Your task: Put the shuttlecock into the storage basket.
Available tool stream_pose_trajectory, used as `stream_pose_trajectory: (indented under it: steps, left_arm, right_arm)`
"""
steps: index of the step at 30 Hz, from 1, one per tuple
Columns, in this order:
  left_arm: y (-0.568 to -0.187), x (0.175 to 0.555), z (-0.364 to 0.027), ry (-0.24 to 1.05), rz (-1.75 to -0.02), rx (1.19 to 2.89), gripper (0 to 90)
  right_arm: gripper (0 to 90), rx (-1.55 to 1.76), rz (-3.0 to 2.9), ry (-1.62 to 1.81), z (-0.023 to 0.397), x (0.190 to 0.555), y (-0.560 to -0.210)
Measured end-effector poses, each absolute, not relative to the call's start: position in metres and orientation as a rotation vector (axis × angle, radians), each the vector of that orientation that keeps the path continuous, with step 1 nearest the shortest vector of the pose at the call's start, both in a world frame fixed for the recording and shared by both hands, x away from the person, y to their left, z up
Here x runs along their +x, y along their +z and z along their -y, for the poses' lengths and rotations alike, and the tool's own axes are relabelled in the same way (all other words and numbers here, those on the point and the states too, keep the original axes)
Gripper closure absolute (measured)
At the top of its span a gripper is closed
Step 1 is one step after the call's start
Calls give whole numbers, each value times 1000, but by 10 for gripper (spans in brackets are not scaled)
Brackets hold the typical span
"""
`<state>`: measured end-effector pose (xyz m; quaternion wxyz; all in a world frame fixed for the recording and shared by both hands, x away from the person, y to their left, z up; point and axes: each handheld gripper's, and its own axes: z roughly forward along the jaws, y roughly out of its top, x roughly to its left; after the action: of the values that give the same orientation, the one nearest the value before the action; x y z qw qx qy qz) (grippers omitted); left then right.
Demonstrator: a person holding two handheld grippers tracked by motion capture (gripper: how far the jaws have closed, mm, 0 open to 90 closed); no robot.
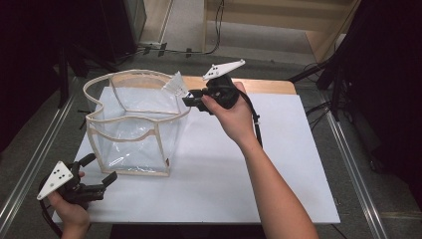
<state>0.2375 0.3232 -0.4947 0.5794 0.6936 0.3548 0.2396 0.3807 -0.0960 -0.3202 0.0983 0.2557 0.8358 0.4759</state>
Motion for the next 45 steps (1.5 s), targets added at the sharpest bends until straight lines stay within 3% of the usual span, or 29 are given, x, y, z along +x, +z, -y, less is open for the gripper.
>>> stream_pose_trajectory:
  steps: [4,5,7,9,10,45]
  left_arm:
    - [-495,238,-324,562,-831,1620,0]
    - [-495,237,-324,561,-831,1621,0]
    - [-495,237,-324,562,-831,1620,0]
    - [-495,237,-324,561,-831,1619,0]
    - [-495,237,-324,560,-831,1617,0]
    - [-494,237,-323,564,-832,1624,0]
  right_arm:
    - [624,770,-2462,1414,94,381,-322]
    - [568,768,-2453,1445,94,381,-322]
    - [202,800,-2421,1465,95,380,-320]
    - [19,808,-2383,1433,95,377,-319]
    - [0,815,-2386,1418,96,376,-318]
    - [0,938,-2233,1336,192,336,-387]
